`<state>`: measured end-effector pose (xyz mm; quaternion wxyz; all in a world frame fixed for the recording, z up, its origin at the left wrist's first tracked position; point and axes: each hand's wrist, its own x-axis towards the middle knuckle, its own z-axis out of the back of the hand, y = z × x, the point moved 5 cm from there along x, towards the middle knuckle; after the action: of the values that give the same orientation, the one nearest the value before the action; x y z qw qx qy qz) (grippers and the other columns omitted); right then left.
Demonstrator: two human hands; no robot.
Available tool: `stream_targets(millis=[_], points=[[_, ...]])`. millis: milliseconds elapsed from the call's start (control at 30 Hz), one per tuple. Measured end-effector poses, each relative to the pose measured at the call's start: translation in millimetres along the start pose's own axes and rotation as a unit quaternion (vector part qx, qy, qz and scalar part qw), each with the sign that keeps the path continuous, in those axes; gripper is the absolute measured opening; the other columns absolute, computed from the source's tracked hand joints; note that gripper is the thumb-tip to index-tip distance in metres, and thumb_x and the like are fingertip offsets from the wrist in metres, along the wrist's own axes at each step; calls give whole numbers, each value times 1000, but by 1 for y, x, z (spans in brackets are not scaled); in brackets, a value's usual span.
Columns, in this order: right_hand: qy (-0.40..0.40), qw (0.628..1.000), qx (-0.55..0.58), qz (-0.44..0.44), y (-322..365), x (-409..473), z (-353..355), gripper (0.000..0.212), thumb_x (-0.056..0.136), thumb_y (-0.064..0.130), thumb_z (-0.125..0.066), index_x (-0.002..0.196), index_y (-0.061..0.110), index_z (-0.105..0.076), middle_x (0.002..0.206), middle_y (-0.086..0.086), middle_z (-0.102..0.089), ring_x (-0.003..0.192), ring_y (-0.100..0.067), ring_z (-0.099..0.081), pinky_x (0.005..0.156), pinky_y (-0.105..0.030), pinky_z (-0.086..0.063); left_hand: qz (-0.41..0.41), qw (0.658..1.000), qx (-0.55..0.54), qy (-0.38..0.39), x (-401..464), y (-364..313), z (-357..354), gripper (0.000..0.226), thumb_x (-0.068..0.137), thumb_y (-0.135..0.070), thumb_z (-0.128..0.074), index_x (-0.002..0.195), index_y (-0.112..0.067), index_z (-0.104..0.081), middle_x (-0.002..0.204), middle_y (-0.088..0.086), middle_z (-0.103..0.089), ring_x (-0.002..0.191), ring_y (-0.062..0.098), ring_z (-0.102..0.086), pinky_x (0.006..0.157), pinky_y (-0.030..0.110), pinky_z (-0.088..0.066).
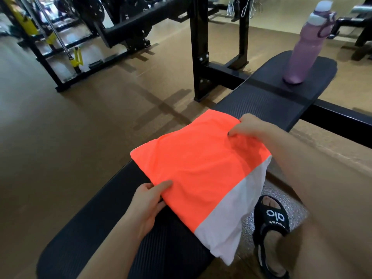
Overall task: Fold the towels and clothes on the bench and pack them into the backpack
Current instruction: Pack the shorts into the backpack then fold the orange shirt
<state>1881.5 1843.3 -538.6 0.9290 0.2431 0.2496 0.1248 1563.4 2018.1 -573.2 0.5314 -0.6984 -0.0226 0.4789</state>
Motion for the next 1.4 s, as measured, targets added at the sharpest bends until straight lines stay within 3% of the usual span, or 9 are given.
stream_targets(millis=[333, 533, 800, 900, 967, 1067, 1233, 1333, 1400], points=[[-7, 989, 147, 18, -9, -7, 14, 34, 76, 25, -77, 104, 6, -68, 112, -14, -64, 104, -31, -62, 89, -43, -53, 38, 994, -104, -15, -6, -15, -25, 30, 92, -14, -72, 121, -8, -66, 102, 8, -79, 95, 23, -75, 79, 38, -59], [1, 971, 237, 19, -4, -18, 22, 30, 70, 26, -80, 92, 8, -70, 95, -6, -63, 82, -22, -58, 67, -32, -45, 21, 993, -114, -15, -10, -42, -20, 29, 89, -7, -71, 117, -2, -64, 105, 15, -77, 99, 28, -73, 87, 42, -59], [54, 923, 372, 87, 80, -44, 44, 18, 66, 9, -81, 74, 14, -66, 81, -11, -65, 82, -29, -64, 70, -35, -50, -102, 992, -64, -30, -42, -137, 39, 33, 92, -9, -63, 124, -2, -66, 98, 11, -75, 72, 14, -71, 64, 26, -59], [65, 912, 379, 140, 137, -59, 67, 21, 70, 8, -79, 76, 14, -60, 76, -7, -59, 76, -25, -61, 60, -30, -50, -194, 980, -26, -34, -62, -183, 68, 36, 93, -8, -62, 128, -3, -65, 114, 10, -74, 85, 13, -72, 70, 27, -57], [70, 904, 394, 148, 156, -67, 81, 44, 52, 18, -83, 92, 8, -67, 98, -12, -63, 92, -31, -63, 71, -42, -56, -266, 962, -17, -53, -78, -205, 88, 38, 90, -6, -66, 127, -3, -65, 116, 11, -74, 95, 18, -72, 78, 32, -56], [78, 903, 382, 179, 154, -82, 84, 76, 48, 15, -78, 121, -2, -64, 127, -20, -60, 113, -37, -60, 92, -50, -56, -328, 943, -6, -60, -109, -197, 110, 41, 82, -6, -73, 123, -11, -66, 113, 4, -76, 107, 20, -71, 90, 37, -54], [65, 966, 193, 156, 71, -119, 21, 69, 65, -4, -77, 126, 10, -50, 109, -3, -58, 92, -13, -57, 65, -14, -44, -202, 976, 58, -64, -116, -67, 115, 66, 51, -23, -85, 114, -13, -69, 106, 6, -78, 97, 18, -71, 87, 32, -53], [155, 983, 24, 94, 4, -132, -39, 94, 48, 5, -79, 135, 1, -43, 99, -10, -63, 83, -20, -60, 66, -29, -48, -68, 986, 128, -77, -115, 27, 111, 41, 73, -21, -87, 106, -10, -66, 93, 4, -75, 84, 19, -68, 64, 21, -47], [183, 977, -62, 86, -12, -137, -51, 108, 33, 25, -74, 135, 4, -43, 102, -8, -65, 86, -20, -63, 71, -36, -54, -19, 986, 143, -84, -119, 62, 110, 26, 89, -21, -77, 110, -12, -64, 102, 3, -73, 88, 17, -70, 64, 21, -49]])
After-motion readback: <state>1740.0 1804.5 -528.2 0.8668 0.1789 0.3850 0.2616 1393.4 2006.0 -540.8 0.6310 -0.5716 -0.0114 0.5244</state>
